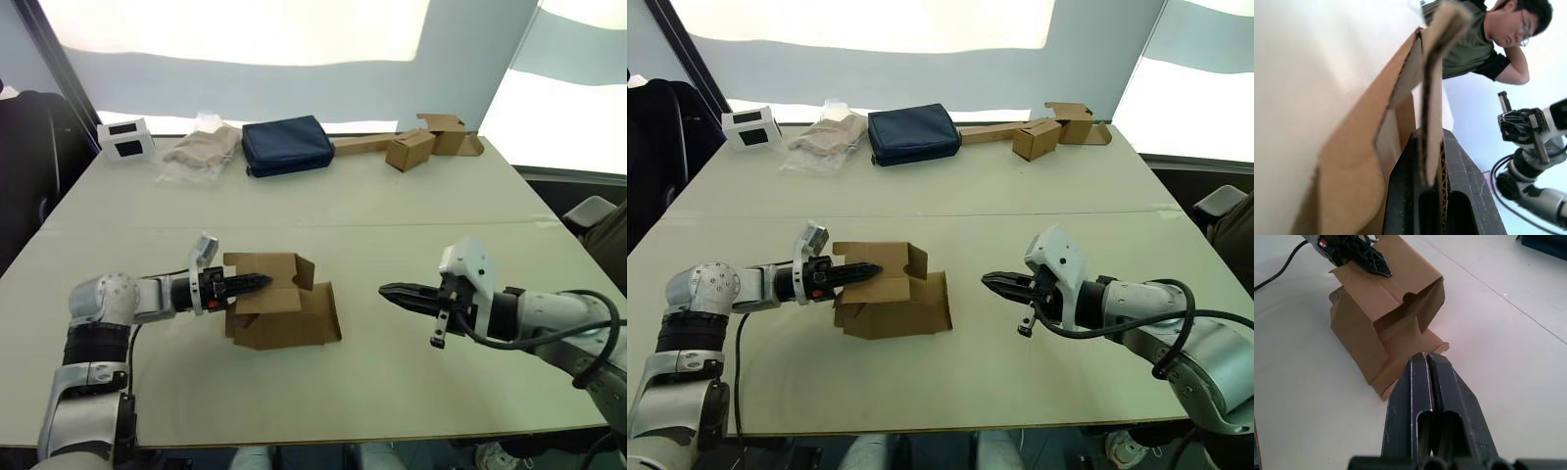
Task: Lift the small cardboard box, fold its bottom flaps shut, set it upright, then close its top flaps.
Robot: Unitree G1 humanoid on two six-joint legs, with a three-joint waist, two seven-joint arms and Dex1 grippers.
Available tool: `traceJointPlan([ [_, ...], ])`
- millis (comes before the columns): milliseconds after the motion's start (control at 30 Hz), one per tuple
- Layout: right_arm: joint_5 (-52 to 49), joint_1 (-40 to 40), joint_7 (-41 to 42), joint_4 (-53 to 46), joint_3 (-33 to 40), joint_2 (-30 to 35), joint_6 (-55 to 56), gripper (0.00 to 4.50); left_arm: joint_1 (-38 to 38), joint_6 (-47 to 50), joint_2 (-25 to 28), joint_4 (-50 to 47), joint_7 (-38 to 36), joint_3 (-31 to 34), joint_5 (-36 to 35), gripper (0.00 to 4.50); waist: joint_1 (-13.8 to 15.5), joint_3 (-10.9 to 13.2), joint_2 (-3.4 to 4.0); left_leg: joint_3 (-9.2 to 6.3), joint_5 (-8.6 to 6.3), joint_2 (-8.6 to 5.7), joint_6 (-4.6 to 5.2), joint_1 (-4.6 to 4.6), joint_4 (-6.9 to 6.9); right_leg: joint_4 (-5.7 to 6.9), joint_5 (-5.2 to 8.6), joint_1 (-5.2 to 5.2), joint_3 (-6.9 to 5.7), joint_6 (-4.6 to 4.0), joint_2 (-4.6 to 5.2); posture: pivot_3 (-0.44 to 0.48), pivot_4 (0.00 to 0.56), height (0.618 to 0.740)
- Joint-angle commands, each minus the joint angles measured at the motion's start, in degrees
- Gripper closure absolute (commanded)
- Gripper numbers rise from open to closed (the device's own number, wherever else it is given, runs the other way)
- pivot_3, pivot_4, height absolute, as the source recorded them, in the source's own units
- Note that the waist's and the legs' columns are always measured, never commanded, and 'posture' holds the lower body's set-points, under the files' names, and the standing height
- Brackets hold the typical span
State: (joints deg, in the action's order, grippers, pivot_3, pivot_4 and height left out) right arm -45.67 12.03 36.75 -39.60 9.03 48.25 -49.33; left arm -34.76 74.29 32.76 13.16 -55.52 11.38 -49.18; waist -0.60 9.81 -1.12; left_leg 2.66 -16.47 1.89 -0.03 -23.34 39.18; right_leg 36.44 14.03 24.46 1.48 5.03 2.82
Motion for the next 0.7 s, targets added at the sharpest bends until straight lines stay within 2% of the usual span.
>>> traceJointPlan([
  [33, -0.2, 3.8, -2.8, 1.0, -0.4, -3.3, 1.3, 4.50, 1.4, -10.6, 0.7, -11.4, -3.8, -1.2, 1.4, 4.49, 0.0, 0.0, 0.00, 0.00, 0.01, -0.01, -0.01, 0.00, 0.00, 0.00, 0.00, 0.00, 0.00, 0.00, 0.05, 0.000, 0.150, 0.740],
  [133, 2.4, 8.2, -6.5, 3.9, -3.5, -8.3, 2.1, 4.50, 1.7, -19.2, -0.6, -15.5, -4.7, -2.1, 3.5, 4.49, 0.0, 0.0, 0.01, 0.06, 0.02, -0.03, -0.04, 0.00, 0.00, 0.00, 0.00, 0.00, 0.01, -0.02, 0.10, 0.000, 0.150, 0.740],
  [233, 6.9, 11.0, -8.9, 6.8, -7.1, -11.5, 3.5, 4.50, 1.4, -23.0, -1.0, -16.0, -5.5, -3.2, 4.6, 4.49, 0.0, 0.0, 0.03, 0.08, 0.02, -0.06, -0.04, 0.01, -0.01, -0.01, 0.00, 0.00, 0.01, -0.02, 0.08, 0.000, 0.150, 0.740],
  [433, 14.4, 14.8, -12.4, 11.9, -12.2, -17.4, 7.1, 4.50, 0.3, -27.1, -0.8, -15.6, -7.3, -5.1, 5.8, 4.49, 0.0, 0.0, 0.02, 0.07, 0.02, -0.10, -0.03, -0.04, -0.01, -0.02, -0.08, 0.04, 0.00, 0.13, -0.05, 0.000, 0.150, 0.740],
  [700, 17.9, 16.6, -13.5, 14.6, -11.8, -21.1, 9.0, 4.50, 0.2, -29.3, -0.2, -15.0, -8.3, -6.2, 6.6, 4.49, -0.1, 0.0, 0.03, 0.05, 0.02, -0.07, -0.03, -0.04, -0.01, -0.02, -0.09, 0.04, 0.00, 0.15, -0.12, 0.000, 0.150, 0.740],
])
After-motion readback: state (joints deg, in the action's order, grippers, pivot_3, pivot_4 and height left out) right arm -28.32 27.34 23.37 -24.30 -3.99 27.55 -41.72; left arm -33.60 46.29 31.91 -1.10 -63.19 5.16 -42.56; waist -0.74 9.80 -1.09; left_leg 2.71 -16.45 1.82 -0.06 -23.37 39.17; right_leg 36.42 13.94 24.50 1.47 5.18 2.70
